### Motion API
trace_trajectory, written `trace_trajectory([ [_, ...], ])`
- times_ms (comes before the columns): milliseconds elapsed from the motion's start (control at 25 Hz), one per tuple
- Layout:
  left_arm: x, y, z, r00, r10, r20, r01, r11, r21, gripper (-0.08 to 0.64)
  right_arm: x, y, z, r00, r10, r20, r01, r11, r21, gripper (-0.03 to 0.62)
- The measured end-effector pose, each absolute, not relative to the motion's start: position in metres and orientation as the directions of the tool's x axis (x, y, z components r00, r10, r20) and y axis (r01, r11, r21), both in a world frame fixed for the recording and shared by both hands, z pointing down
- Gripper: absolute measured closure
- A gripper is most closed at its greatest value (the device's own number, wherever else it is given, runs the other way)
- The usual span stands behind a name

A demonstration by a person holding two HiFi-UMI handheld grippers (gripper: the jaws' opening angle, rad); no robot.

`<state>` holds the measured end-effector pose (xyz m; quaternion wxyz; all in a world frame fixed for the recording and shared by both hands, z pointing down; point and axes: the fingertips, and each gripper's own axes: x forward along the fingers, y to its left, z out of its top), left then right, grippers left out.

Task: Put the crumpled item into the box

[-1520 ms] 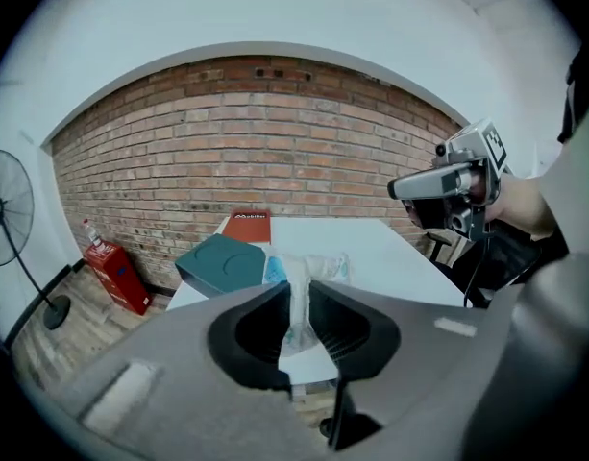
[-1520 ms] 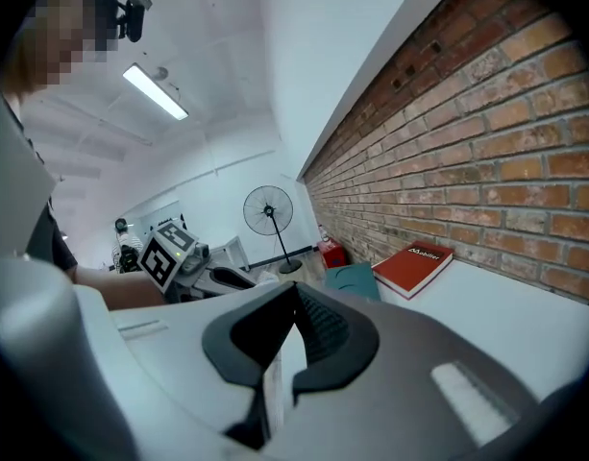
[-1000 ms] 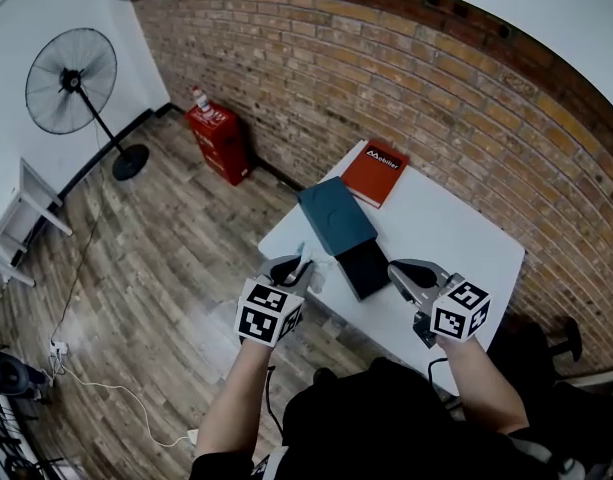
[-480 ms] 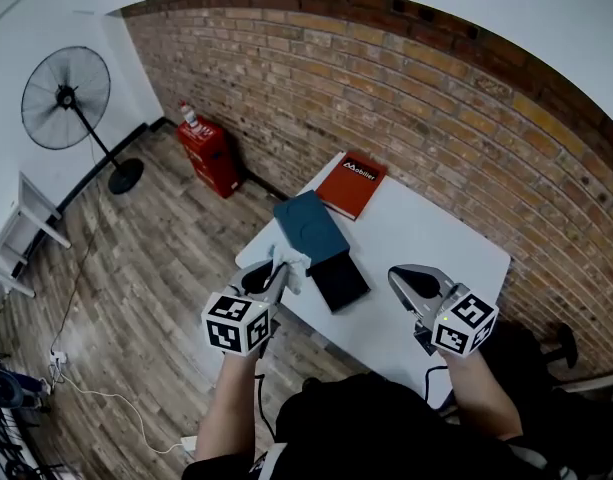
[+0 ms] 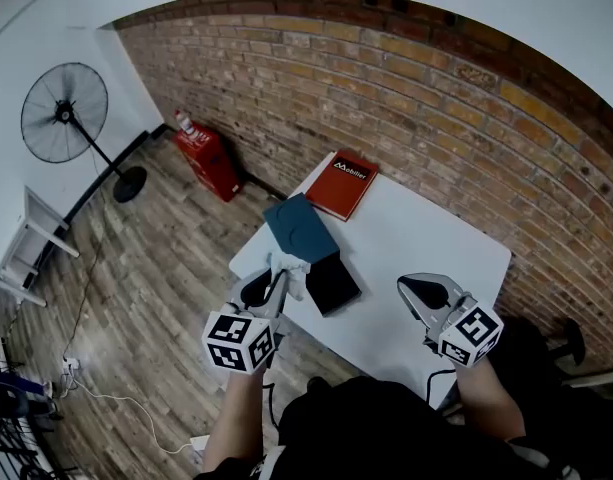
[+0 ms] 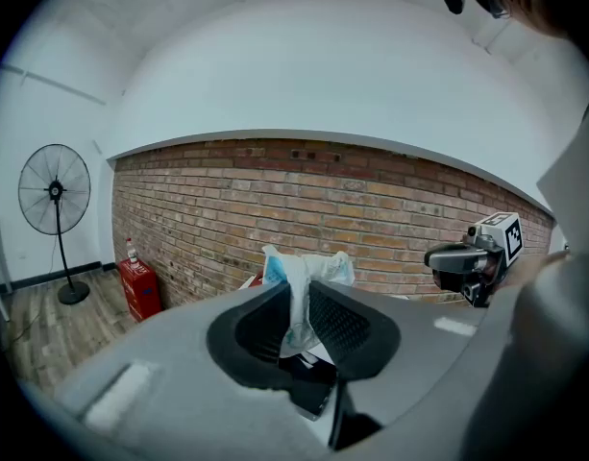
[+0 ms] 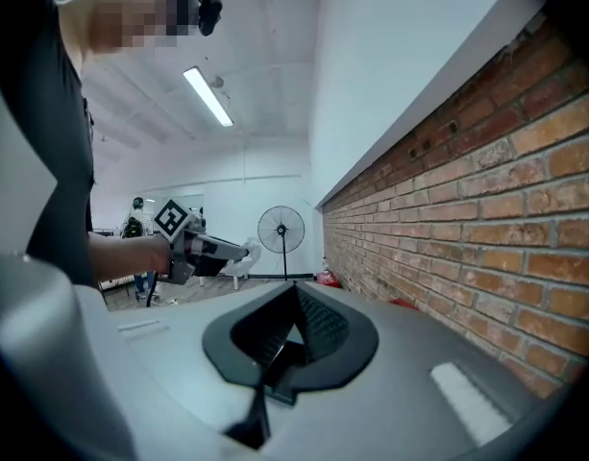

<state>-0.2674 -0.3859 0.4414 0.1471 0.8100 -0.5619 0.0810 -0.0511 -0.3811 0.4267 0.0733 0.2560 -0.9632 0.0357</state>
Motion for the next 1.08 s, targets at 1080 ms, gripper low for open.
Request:
trace_trajectory([
  [1080,-0.253,-0.375,0.445,0.372,-0.877,0.303,-0.928,-0.344,0.145,0.491,-0.042,-0.371,0.435,-0.84,-0.521,0.154,-0.535,0.842,-0.072,0.594],
])
